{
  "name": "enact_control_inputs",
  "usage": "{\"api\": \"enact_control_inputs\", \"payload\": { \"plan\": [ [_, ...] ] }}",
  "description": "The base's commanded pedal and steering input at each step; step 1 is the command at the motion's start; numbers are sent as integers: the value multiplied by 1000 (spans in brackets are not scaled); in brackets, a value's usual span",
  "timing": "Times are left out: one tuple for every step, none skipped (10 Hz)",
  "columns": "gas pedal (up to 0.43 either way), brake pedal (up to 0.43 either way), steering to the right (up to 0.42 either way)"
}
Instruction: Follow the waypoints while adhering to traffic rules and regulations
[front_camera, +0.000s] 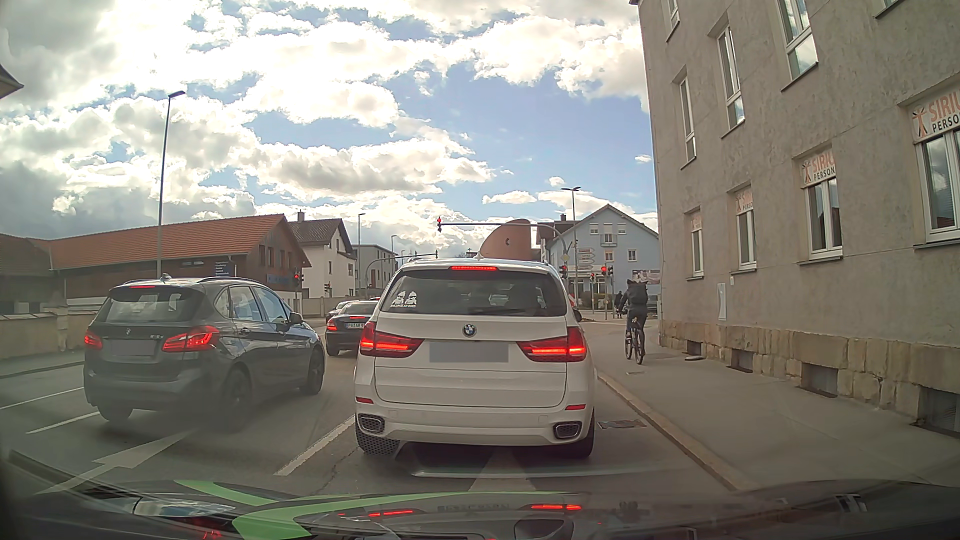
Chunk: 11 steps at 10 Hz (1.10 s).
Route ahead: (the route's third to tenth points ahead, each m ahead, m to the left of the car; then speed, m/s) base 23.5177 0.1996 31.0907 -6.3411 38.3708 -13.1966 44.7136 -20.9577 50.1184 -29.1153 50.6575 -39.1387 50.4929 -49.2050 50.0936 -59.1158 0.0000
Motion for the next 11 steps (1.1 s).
{"api": "enact_control_inputs", "payload": {
  "plan": [
    [0,287,-4],
    [0,287,-4],
    [0,287,-4],
    [0,287,-4],
    [0,287,-4],
    [0,287,-4],
    [0,287,-4],
    [0,287,-4],
    [0,287,-4],
    [0,287,-4],
    [0,287,-4]
  ]
}}
